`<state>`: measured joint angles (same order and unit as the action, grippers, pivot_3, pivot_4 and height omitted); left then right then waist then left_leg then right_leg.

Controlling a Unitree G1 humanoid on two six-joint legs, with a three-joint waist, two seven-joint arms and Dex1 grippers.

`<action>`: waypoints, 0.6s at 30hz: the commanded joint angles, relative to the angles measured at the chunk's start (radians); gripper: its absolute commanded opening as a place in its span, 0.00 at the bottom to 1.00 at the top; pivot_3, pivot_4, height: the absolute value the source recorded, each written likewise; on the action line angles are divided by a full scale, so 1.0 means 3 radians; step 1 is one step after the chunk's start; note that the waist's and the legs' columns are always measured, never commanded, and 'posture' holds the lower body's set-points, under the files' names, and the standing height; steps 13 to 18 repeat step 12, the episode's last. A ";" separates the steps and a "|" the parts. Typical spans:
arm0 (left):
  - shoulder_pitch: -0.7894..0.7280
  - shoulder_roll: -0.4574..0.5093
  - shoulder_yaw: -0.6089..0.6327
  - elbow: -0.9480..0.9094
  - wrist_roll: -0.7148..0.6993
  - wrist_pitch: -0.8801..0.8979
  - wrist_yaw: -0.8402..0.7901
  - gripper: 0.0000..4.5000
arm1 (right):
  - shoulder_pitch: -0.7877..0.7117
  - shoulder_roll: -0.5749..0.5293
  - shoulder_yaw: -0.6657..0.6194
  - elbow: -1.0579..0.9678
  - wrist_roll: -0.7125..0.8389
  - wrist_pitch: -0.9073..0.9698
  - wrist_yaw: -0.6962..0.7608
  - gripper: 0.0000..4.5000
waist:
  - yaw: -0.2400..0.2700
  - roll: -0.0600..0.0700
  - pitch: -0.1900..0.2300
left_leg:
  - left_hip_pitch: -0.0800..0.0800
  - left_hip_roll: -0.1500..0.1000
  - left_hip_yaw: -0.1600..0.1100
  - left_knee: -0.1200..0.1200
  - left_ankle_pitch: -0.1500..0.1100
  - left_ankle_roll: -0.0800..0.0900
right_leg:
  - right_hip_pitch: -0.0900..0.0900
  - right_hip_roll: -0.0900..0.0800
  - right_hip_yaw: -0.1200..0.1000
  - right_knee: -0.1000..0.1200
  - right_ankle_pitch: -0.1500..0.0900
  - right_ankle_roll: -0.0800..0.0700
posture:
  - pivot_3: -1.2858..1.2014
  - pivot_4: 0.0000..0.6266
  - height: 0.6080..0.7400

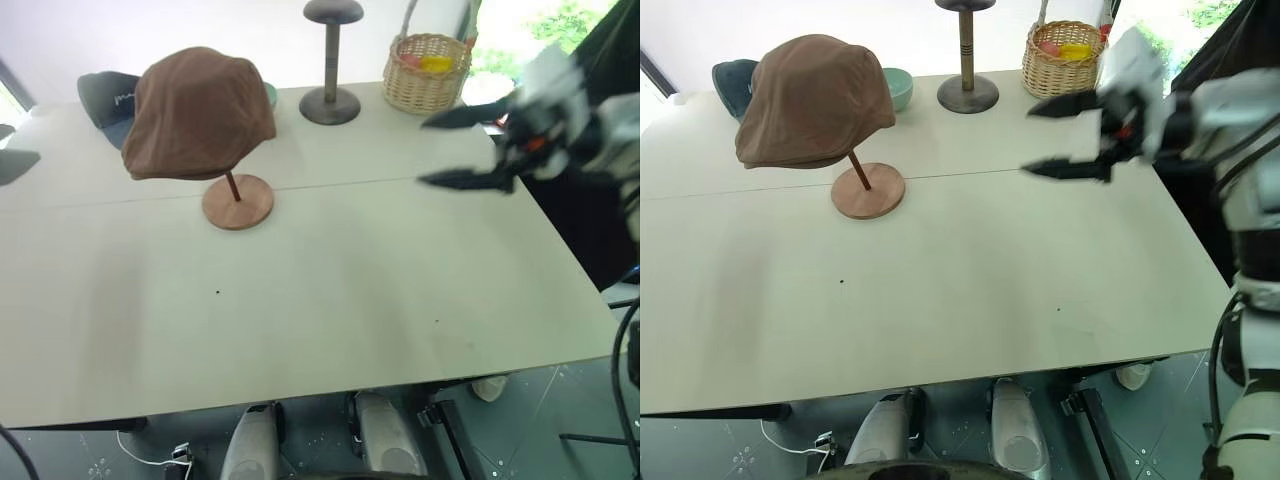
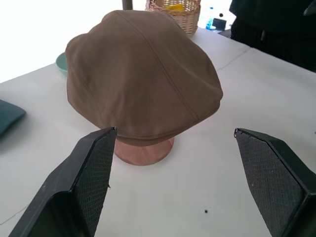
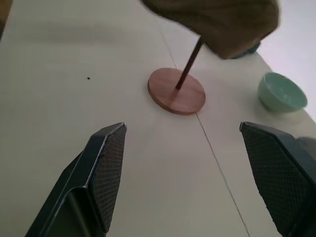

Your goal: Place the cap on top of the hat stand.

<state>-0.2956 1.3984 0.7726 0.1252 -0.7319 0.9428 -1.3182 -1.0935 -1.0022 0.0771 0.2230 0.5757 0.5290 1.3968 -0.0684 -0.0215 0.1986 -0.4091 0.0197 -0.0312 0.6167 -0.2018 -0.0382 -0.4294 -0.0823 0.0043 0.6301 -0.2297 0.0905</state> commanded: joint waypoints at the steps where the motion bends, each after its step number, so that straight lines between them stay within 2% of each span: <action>1: 0.0021 0.0146 0.0172 0.0130 0.0132 -0.0130 -0.0136 0.89 | -0.0463 0.0010 -0.0027 0.0587 -0.0020 0.0365 0.0316 0.83 | -0.0005 0.0000 0.0000 | 0.0000 0.0000 0.0002 -0.0003 0.0000 0.0000 | -0.0003 0.0000 0.0001 0.0000 0.0000 -0.0002 | 0.52 0.24 1.00; 4: 0.0007 0.0192 0.0172 0.0189 0.0187 -0.0167 -0.0193 0.89 | -0.0666 0.0062 0.0008 0.0861 -0.0174 0.0368 0.0450 0.83 | -0.0003 0.0000 0.0000 | -0.0003 0.0000 0.0006 -0.0012 0.0000 0.0000 | -0.0011 0.0000 0.0003 0.0001 -0.0003 -0.0007 | 0.52 0.24 1.00; 8: -0.0027 0.0225 0.0159 0.0157 0.0193 -0.0121 -0.0212 0.89 | -0.0650 0.0121 0.0004 0.0898 -0.0290 0.0283 0.0579 0.83 | -0.0002 0.0001 0.0001 | -0.0012 0.0000 0.0010 -0.0014 0.0000 0.0000 | -0.0022 0.0002 0.0007 0.0004 -0.0003 -0.0002 | 0.52 0.24 1.00; 18: 0.0030 0.0201 0.0196 0.0064 0.0228 -0.0099 -0.0232 0.89 | -0.0632 0.0232 -0.0058 0.0954 -0.0339 0.0276 0.0535 0.83 | -0.0002 0.0001 0.0001 | -0.0022 -0.0001 0.0015 -0.0010 0.0000 0.0000 | -0.0034 0.0002 0.0012 0.0009 0.0004 0.0009 | 0.52 0.24 1.00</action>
